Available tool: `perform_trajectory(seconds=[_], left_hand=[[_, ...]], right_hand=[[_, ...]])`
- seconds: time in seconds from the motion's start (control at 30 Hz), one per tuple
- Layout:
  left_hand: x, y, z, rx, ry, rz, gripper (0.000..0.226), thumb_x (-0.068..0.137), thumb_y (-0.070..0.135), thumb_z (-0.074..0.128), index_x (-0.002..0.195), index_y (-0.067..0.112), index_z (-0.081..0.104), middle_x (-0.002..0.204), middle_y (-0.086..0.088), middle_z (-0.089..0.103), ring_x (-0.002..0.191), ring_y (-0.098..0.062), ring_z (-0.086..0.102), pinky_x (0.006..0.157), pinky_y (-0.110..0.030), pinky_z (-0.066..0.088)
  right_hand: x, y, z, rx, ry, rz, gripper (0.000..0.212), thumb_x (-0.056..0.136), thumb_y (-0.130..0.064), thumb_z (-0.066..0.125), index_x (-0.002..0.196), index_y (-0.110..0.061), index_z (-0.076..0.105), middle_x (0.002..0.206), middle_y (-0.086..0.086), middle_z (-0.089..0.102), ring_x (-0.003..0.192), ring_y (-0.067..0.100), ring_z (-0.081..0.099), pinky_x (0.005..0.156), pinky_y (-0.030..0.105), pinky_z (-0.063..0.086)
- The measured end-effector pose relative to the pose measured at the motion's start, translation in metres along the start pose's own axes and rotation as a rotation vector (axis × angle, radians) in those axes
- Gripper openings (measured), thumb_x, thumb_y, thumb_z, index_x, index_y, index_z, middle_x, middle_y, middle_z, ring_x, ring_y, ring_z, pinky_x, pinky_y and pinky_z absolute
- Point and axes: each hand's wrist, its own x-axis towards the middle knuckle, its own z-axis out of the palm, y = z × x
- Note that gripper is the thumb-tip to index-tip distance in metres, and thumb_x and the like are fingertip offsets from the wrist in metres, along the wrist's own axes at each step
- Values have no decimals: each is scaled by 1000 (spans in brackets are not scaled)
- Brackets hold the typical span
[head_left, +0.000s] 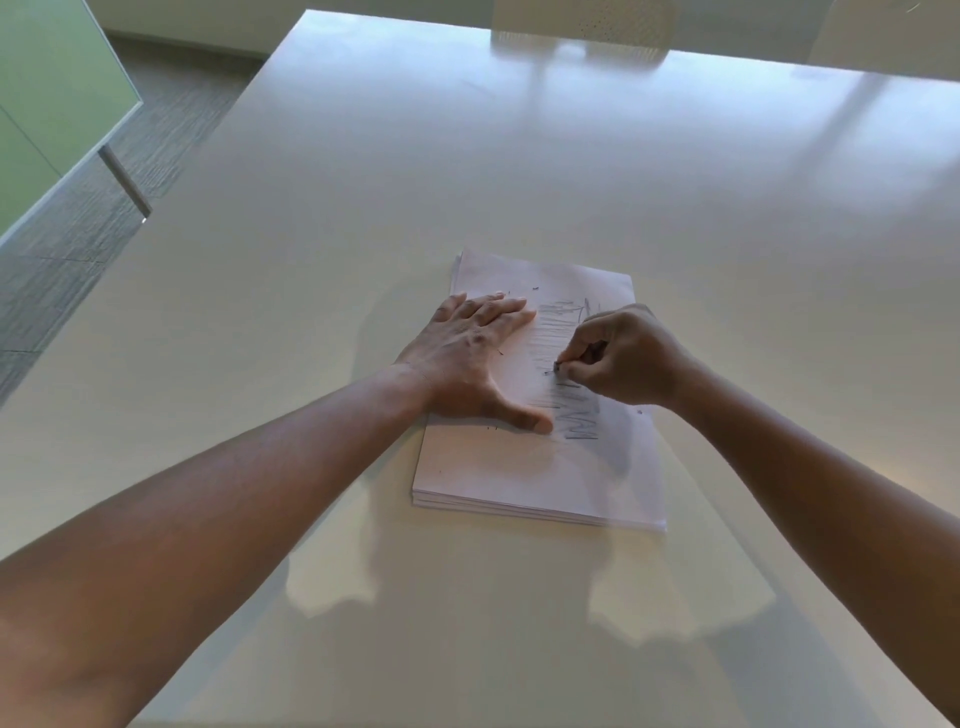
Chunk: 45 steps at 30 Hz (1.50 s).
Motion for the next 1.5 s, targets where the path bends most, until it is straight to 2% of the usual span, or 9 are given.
perform_trajectory(seconds=[0.2,0.33,0.47,0.67,0.93,1.07,1.2,1.37,1.5], left_hand=[[-1,-1,1,3,-2,3,144,47,108,45,164,29,14,172,10,9,157,-6,-4,127,-40,-8],[1,0,0,2,-5,1,146,46,109,43,164,30,13,172,10,8,157,-6,-4,128,-41,-7],[0,-1,2,9,6,4,144,48,107,46,164,29,14,171,10,9,157,-6,-3,128,-41,-7],[1,0,1,1,1,0,147,44,110,41,164,29,14,172,10,9,157,-7,-4,128,-42,-6],[1,1,1,1,3,3,147,44,109,41,164,29,15,171,10,9,157,-6,-3,128,-42,-6],[0,-1,2,-1,1,-1,145,46,108,44,164,30,14,171,10,9,157,-6,-4,128,-42,-6],[1,0,0,0,-7,5,146,46,108,44,164,29,13,172,10,8,157,-6,-5,127,-41,-8],[-1,-1,2,3,-2,5,145,47,108,44,164,29,13,172,10,8,157,-7,-5,128,-41,-7],[1,0,0,-1,-4,7,146,46,109,43,164,29,13,172,10,8,157,-7,-4,128,-42,-7]], right_hand=[[-3,-6,7,-25,-56,-96,11,72,-4,77,72,-15,79,66,-8,70,61,1,61,60,7,44],[1,2,1,-41,20,-88,11,72,-4,77,72,-15,79,67,-7,70,63,4,62,60,10,47],[-9,0,8,-61,-10,-226,10,71,-3,78,70,-13,78,68,-3,69,60,11,61,60,22,51],[-3,7,3,-85,58,-212,7,71,-3,77,70,-10,78,69,0,69,60,15,61,62,33,52],[-4,7,6,-106,97,-235,8,70,-2,75,67,-10,77,68,0,67,57,17,60,58,34,52],[-7,2,10,-116,25,-297,9,70,-1,76,66,-9,76,67,1,67,55,17,58,56,33,52],[-2,5,6,-143,122,-236,10,70,-1,74,68,-10,78,70,1,68,57,17,59,60,34,54],[-5,-1,9,-147,-20,-331,8,69,-2,75,66,-9,76,68,2,66,55,19,59,56,34,53],[5,6,4,-162,86,-278,10,69,-1,73,66,-9,77,68,3,67,56,20,59,58,35,54]])
